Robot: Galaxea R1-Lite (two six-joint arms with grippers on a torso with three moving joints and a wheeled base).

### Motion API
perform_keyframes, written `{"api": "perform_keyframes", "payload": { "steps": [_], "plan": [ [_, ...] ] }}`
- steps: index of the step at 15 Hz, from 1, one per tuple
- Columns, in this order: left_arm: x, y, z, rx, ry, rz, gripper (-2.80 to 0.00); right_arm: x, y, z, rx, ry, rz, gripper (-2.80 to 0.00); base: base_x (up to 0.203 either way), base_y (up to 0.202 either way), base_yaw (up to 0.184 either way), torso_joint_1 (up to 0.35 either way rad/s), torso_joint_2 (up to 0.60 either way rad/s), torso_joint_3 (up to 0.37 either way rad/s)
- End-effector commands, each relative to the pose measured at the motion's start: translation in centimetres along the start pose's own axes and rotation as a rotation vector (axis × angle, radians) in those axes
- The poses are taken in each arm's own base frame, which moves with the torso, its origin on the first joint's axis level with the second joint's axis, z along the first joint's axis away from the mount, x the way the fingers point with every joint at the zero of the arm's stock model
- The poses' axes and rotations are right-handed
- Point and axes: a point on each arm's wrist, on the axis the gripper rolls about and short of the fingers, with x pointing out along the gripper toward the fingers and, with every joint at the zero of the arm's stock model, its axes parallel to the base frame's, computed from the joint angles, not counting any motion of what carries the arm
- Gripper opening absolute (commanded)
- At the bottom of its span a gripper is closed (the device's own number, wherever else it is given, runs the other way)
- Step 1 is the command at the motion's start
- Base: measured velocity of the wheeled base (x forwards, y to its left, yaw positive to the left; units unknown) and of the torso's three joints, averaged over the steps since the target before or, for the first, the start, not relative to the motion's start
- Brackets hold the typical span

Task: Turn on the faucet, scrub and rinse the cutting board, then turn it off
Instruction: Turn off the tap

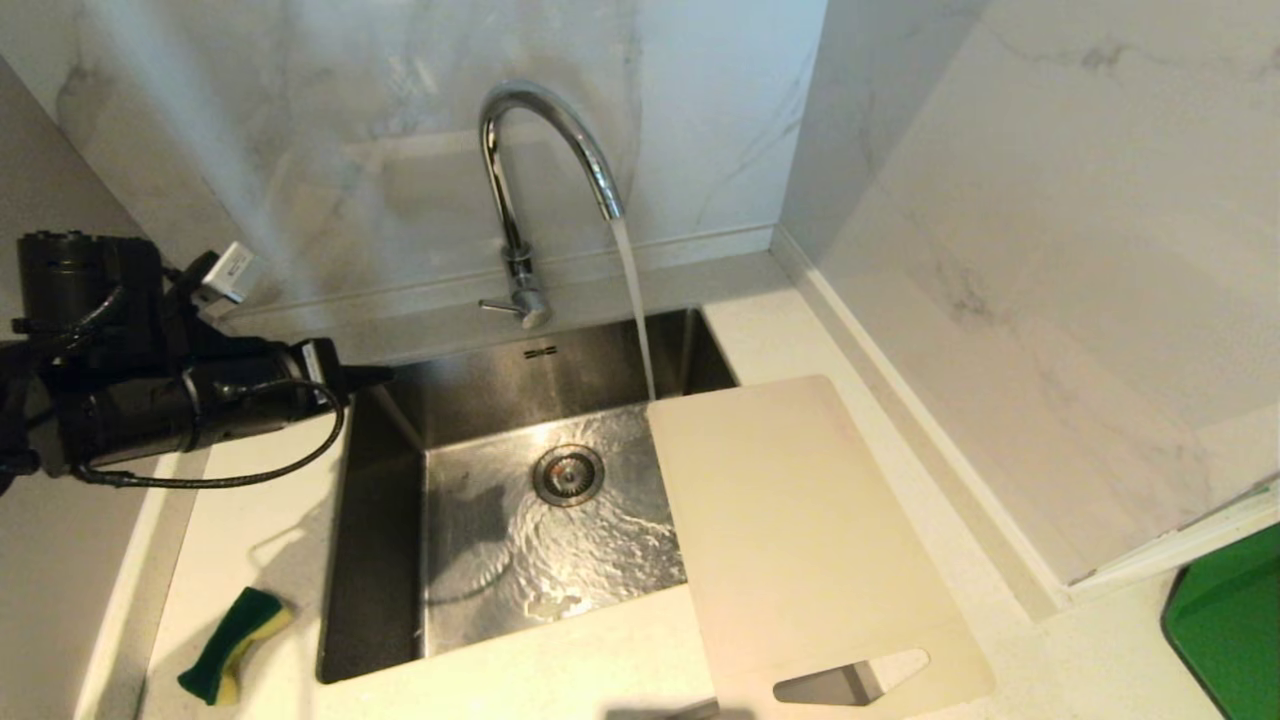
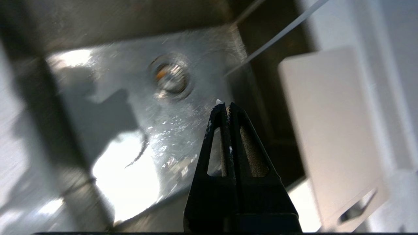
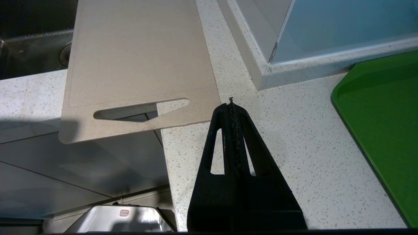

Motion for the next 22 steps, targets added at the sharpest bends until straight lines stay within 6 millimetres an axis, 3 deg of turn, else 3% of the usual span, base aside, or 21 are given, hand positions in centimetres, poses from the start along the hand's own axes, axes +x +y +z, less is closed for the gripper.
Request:
{"api": "perform_keyframes", "payload": {
  "steps": [1, 4, 7, 13, 22],
  "plan": [
    [4.2, -0.7, -0.4, -0.058, -0.022, -0.047, -2.80, 0.0, 0.0, 0.0, 0.000, 0.001, 0.000, -2.80, 0.000, 0.000, 0.000, 0.000, 0.00, 0.000],
    [8.5, -1.9, -0.1, -0.085, -0.178, -0.093, -2.80, 0.0, 0.0, 0.0, -0.002, 0.000, 0.000, -2.80, 0.000, 0.000, 0.000, 0.000, 0.00, 0.000],
    [11.6, -2.8, -0.1, -0.090, -0.285, -0.144, -2.80, 0.0, 0.0, 0.0, -0.001, 0.000, 0.001, -2.80, 0.000, 0.000, 0.000, 0.000, 0.00, 0.000],
    [17.8, -0.9, -0.9, -0.044, -0.447, -0.186, -2.80, 0.0, 0.0, 0.0, -0.002, 0.000, 0.001, -2.80, 0.000, 0.000, 0.000, 0.000, 0.00, 0.000],
    [21.5, 0.3, -1.2, -0.052, -0.519, -0.176, -2.80, 0.0, 0.0, 0.0, -0.002, 0.000, 0.001, -2.80, 0.000, 0.000, 0.000, 0.000, 0.00, 0.000]
  ]
}}
